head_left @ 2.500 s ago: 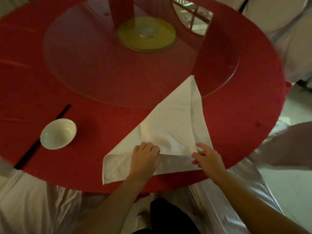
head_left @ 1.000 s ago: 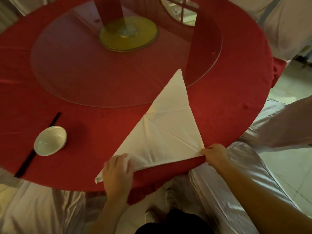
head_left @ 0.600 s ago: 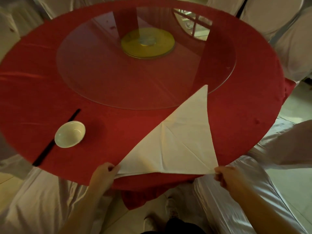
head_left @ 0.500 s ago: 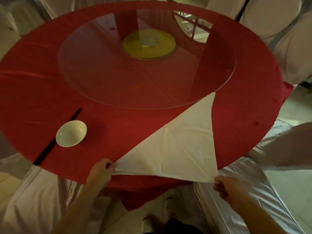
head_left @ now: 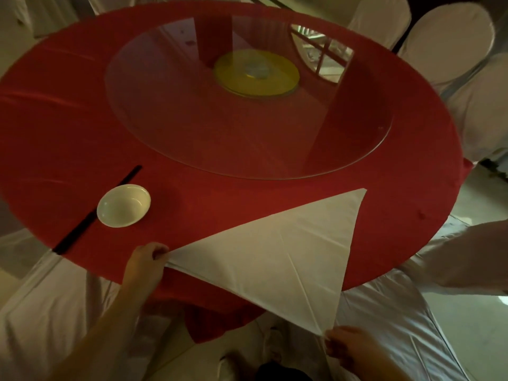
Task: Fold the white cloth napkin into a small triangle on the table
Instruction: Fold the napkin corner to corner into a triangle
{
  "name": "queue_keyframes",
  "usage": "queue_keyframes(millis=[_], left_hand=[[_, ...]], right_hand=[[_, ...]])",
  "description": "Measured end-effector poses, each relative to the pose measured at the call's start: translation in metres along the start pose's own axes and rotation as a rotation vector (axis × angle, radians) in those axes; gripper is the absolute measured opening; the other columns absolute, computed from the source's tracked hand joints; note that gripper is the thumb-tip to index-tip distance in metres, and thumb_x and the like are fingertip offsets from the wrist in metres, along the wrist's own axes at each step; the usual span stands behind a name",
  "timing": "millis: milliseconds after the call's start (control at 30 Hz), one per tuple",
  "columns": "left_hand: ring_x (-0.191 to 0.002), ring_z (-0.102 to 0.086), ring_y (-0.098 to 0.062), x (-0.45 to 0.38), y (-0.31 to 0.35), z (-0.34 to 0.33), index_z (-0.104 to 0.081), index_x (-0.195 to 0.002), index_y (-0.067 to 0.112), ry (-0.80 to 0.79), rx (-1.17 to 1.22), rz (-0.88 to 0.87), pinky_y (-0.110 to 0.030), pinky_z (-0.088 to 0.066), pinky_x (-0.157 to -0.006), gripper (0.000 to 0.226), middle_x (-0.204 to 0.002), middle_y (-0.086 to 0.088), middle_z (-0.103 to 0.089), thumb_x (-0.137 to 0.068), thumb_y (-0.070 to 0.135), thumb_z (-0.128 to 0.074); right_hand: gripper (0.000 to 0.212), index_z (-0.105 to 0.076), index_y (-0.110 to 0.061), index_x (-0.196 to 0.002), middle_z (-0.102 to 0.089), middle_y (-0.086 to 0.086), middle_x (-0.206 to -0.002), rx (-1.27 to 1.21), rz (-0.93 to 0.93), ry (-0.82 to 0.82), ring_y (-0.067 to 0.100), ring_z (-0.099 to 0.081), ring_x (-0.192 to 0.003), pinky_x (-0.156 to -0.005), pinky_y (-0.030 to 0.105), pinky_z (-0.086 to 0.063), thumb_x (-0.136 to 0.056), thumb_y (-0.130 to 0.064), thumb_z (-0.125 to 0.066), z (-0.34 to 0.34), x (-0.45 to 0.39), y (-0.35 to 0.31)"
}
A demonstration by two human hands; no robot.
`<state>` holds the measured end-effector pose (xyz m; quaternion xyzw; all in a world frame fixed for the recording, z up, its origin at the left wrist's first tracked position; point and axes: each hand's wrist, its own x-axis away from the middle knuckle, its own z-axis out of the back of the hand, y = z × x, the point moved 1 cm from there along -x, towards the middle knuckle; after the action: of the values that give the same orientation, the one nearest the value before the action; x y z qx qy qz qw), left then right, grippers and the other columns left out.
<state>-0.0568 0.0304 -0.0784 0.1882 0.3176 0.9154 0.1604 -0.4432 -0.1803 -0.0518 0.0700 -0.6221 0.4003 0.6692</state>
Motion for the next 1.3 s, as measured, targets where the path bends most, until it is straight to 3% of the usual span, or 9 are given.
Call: queue_keyframes(millis=[200,300,433,533,633,767,867,1100,1300], left_hand=[[-0.097,-0.054,-0.022,0.013,0.002,-0.006,-0.066,-0.1,0.019,0.12,0.091,0.091,-0.037,-0.045,-0.08,0.016,-0.11,-0.007,-0.058,-0.087,0.011,-0.059],[-0.119,-0.046,-0.031,0.028,0.019,-0.01,-0.061,-0.117,0.015,0.248,-0.078,0.023,-0.05,-0.043,-0.098,0.028,-0.127,-0.012,-0.054,-0.091,0.011,-0.053],[-0.14,-0.028,-0.031,0.059,0.082,-0.055,-0.046,-0.136,0.011,0.21,-0.24,-0.228,-0.046,-0.024,-0.112,0.042,-0.147,-0.014,-0.042,-0.094,0.016,-0.049],[-0.146,0.003,-0.027,0.074,0.128,-0.113,-0.017,-0.149,0.015,0.001,-0.355,-0.334,-0.047,-0.007,-0.119,0.054,-0.159,-0.011,-0.009,-0.099,0.036,-0.016],[-0.143,0.022,-0.028,0.076,0.139,-0.152,0.01,-0.15,0.017,-0.136,-0.529,-0.408,-0.051,0.005,-0.118,0.065,-0.158,-0.01,0.015,-0.093,0.049,0.002],[-0.144,0.012,-0.031,0.067,0.134,-0.164,0.003,-0.149,0.015,-0.138,-0.637,-0.41,-0.047,0.011,-0.114,0.076,-0.158,-0.008,0.005,-0.089,0.059,-0.01],[-0.146,0.001,-0.027,0.067,0.131,-0.164,-0.016,-0.149,0.014,-0.136,-0.601,-0.405,-0.048,0.002,-0.114,0.07,-0.158,-0.008,-0.011,-0.092,0.053,-0.023],[-0.142,0.021,-0.011,0.058,0.106,-0.145,0.014,-0.146,0.024,-0.019,-0.51,-0.13,-0.04,0.012,-0.117,0.071,-0.155,0.006,0.014,-0.087,0.063,0.008],[-0.144,0.006,-0.015,0.052,0.061,-0.104,0.003,-0.148,0.015,0.095,-0.487,0.06,-0.046,-0.003,-0.119,0.084,-0.158,0.0,0.0,-0.084,0.07,0.002]], right_hand=[[0.024,-0.066,0.008,-0.06,-0.058,0.02,-0.053,0.195,0.017,-0.044,0.026,-0.054,-0.048,-0.037,0.022,-0.033,-0.083,0.007,-0.063,0.01,-0.009,-0.005],[0.03,-0.064,0.001,-0.058,-0.059,0.017,-0.052,0.397,0.037,-0.013,0.024,-0.054,-0.046,-0.042,0.024,-0.037,-0.086,-0.007,-0.064,0.013,-0.006,-0.017],[0.028,-0.065,-0.025,-0.063,-0.066,-0.01,-0.058,0.658,0.555,0.038,0.0,-0.059,-0.054,-0.053,0.021,-0.047,-0.089,-0.029,-0.059,-0.016,0.009,-0.064],[0.03,-0.062,-0.039,-0.113,-0.059,-0.033,-0.104,0.727,1.056,0.008,-0.021,-0.052,-0.096,-0.082,0.001,-0.039,-0.095,-0.049,-0.04,-0.067,0.013,-0.105],[0.049,-0.037,-0.02,-0.144,-0.038,-0.012,-0.146,0.904,1.263,-0.079,-0.002,-0.026,-0.135,-0.113,0.024,-0.022,-0.1,-0.04,-0.03,-0.111,-0.018,-0.135],[0.052,-0.027,-0.016,-0.148,-0.026,0.002,-0.158,1.256,1.355,-0.031,0.01,-0.009,-0.146,-0.116,0.029,0.008,-0.102,-0.037,-0.02,-0.124,-0.066,-0.148],[0.059,-0.029,-0.018,-0.147,-0.029,0.001,-0.157,1.339,1.389,0.013,0.012,-0.01,-0.146,-0.118,0.039,0.004,-0.099,-0.048,-0.013,-0.12,-0.08,-0.148],[0.071,-0.021,-0.013,-0.149,-0.027,0.004,-0.157,1.463,1.351,0.163,0.02,-0.017,-0.146,-0.118,0.045,-0.013,-0.096,-0.059,-0.009,-0.08,-0.103,-0.174],[0.077,-0.002,-0.014,-0.15,-0.004,0.005,-0.16,1.436,1.204,0.35,0.015,0.005,-0.146,-0.118,0.041,0.002,-0.091,-0.064,0.003,-0.015,-0.15,-0.219]])
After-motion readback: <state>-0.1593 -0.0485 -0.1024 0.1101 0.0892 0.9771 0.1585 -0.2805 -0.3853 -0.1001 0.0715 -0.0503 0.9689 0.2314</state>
